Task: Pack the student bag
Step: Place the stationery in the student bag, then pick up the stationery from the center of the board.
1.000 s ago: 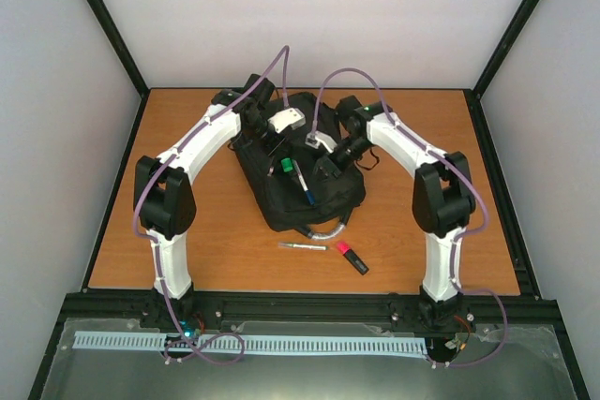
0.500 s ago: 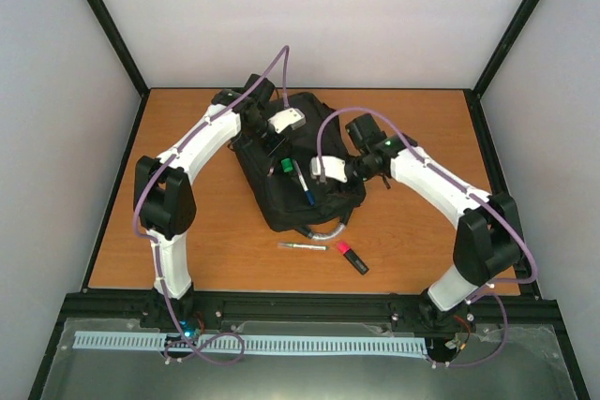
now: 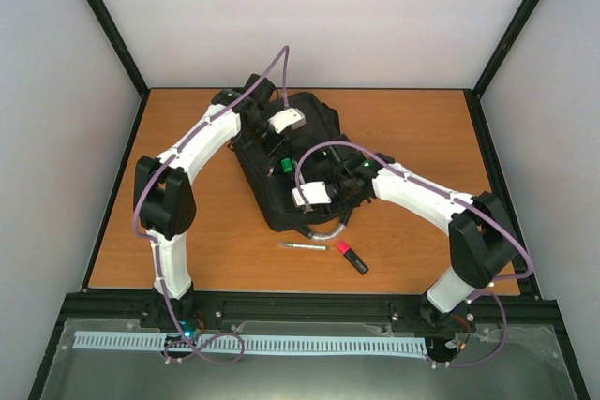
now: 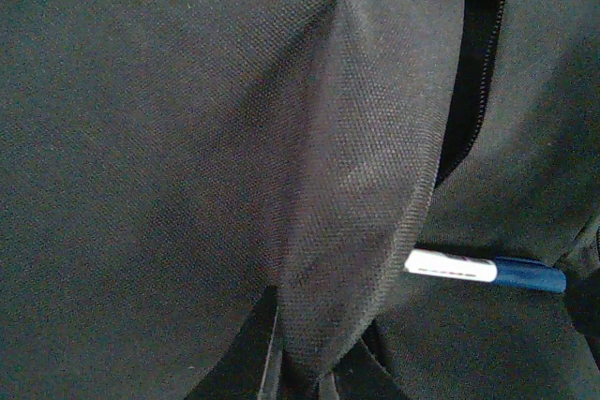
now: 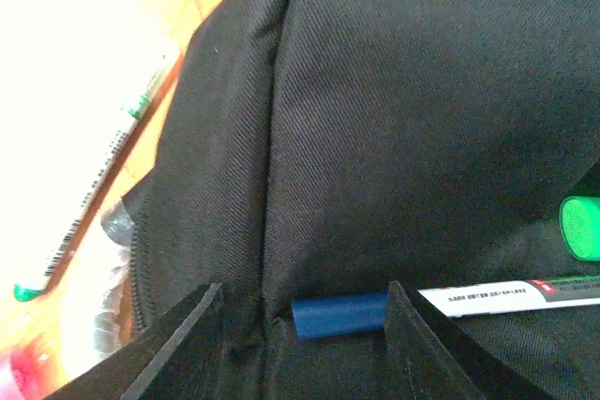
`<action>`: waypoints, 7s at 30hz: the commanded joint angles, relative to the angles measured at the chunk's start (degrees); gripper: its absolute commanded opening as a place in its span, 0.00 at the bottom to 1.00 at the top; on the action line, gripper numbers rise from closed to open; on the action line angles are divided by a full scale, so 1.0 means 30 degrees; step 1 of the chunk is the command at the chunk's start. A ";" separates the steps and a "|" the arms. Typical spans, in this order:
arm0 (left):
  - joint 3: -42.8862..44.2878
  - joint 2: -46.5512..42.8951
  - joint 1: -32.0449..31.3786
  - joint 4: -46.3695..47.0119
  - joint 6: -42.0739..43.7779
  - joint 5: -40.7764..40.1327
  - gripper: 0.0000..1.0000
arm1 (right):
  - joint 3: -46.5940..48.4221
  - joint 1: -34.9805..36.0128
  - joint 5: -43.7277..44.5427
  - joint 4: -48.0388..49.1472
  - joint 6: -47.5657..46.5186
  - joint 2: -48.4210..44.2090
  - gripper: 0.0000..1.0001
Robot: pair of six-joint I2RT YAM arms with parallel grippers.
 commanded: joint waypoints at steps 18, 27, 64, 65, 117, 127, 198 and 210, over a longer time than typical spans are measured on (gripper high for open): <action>0.0530 -0.0905 -0.0238 -0.0658 0.0310 0.1246 0.02 | 0.1884 0.0190 0.3226 0.2405 0.0501 0.2553 0.46; 0.0505 -0.0979 -0.0238 -0.0759 0.0360 0.1246 0.02 | 0.3536 0.0063 0.4496 0.3673 0.0891 0.3937 0.41; 0.0545 -0.0705 -0.0238 -0.0805 0.0293 0.1536 0.02 | 0.3897 -0.0045 0.3626 0.4523 0.4521 0.4564 0.03; 0.0583 -0.0700 -0.0238 -0.0826 0.0273 0.1561 0.02 | 0.3946 -0.0024 0.3831 0.4662 0.4633 0.4687 0.03; 0.0806 -0.0631 0.0216 -0.1705 0.1273 0.2488 0.01 | 0.3526 0.0205 0.1855 0.5512 0.3118 0.5688 0.03; 0.0530 -0.0729 0.0289 -0.1740 0.1532 0.2216 0.01 | 0.2934 0.0205 0.1458 0.4673 0.3738 0.4523 0.03; 0.3577 0.0623 -0.0368 -0.2907 -0.1390 -0.0628 0.03 | -0.5164 -0.1172 0.1077 -0.3416 0.8469 -0.6945 0.82; 0.3720 0.0822 -0.0676 -0.3005 -0.1506 0.0007 0.02 | -0.7661 -0.1114 0.0683 -0.3272 0.7355 -0.6403 0.90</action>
